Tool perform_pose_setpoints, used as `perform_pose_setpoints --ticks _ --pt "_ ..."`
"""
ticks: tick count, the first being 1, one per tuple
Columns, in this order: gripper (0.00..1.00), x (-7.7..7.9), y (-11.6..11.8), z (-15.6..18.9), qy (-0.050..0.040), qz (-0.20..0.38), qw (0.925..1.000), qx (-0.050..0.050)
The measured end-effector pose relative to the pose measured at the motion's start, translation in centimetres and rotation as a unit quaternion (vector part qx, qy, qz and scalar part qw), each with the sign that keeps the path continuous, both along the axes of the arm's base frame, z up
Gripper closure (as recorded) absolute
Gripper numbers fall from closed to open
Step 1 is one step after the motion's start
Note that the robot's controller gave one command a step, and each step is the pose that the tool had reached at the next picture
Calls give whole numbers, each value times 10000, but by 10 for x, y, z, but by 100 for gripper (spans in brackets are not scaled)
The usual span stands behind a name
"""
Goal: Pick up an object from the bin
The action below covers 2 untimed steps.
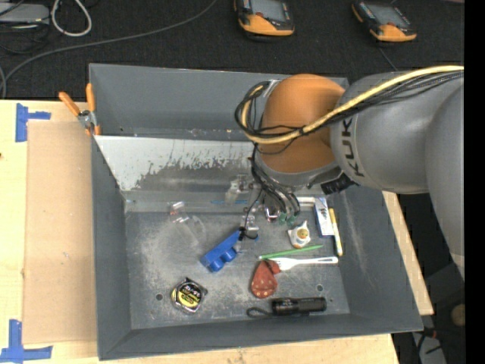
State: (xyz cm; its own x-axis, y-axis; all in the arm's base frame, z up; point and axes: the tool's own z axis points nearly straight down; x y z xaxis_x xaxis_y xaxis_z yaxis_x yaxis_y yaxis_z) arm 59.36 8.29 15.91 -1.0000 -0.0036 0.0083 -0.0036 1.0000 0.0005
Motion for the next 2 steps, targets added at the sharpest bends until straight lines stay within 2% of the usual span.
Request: perform_pose_setpoints --ticks 1,2 --pt "0 1 0 5 -36 -11 10000 3" --pt "0 -5 -7 -48 -31 751 9972 7"
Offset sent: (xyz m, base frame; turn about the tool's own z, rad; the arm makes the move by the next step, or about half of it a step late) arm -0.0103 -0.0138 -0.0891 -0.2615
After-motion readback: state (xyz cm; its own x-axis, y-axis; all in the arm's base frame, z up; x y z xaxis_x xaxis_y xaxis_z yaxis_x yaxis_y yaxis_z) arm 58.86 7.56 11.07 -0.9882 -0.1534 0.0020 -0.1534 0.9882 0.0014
